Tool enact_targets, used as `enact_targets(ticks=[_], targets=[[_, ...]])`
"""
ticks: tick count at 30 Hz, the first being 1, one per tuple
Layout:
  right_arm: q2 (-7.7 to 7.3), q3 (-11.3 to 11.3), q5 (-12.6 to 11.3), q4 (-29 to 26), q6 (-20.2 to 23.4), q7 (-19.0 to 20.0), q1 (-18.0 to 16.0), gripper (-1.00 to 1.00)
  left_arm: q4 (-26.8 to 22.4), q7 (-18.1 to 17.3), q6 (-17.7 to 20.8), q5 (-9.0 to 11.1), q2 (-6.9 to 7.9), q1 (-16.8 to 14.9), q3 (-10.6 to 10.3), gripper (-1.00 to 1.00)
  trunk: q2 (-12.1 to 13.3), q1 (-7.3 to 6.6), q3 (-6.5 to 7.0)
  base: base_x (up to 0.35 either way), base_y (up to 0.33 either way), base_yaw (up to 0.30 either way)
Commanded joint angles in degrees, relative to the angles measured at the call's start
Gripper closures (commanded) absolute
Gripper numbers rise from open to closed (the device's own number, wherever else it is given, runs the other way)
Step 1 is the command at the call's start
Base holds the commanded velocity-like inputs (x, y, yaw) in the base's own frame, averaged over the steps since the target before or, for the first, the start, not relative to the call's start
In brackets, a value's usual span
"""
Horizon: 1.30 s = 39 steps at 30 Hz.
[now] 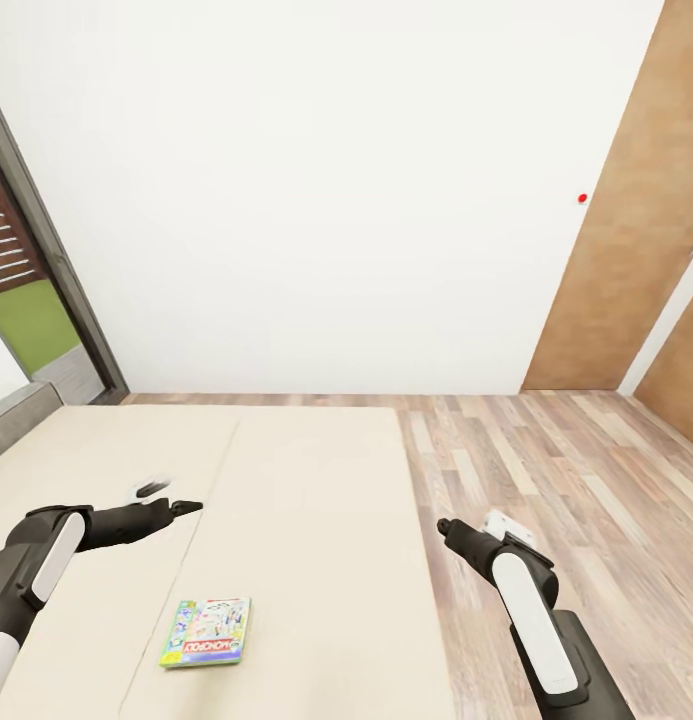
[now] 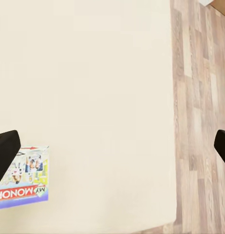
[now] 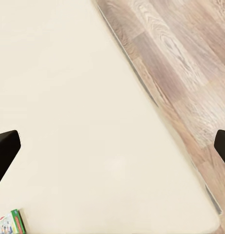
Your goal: Put all the toys in the child's room - the three board games (two on the bed and one on the table), the two jigsaw puzzles on the table, and the tennis ball on the table - inside the toy box on the table in the child's room.
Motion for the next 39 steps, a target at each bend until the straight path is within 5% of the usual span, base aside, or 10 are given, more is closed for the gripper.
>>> enact_targets(ticks=[1, 18, 39], targets=[[0.02, 0.0, -0.5, -0.1, 0.1, -0.6, -0.1, -1.00, 0.0, -0.2, 0.3, -0.1, 0.00, -0.1, 0.1, -1.00, -0.1, 0.04, -0.13, 0.000, 0.168, 0.003], [0.06, 0.0, -0.5, 0.0, 0.1, -0.6, -0.1, -1.00, 0.0, -0.2, 0.3, -0.1, 0.03, -0.1, 0.1, -1.00, -0.1, 0.04, -0.13, 0.000, 0.254, -0.088], [0.21, 0.0, -0.5, -0.1, 0.1, -0.6, -0.1, -1.00, 0.0, -0.3, 0.2, -0.1, 0.03, -0.1, 0.1, -1.00, -0.1, 0.04, -0.13, 0.000, 0.111, -0.020]])
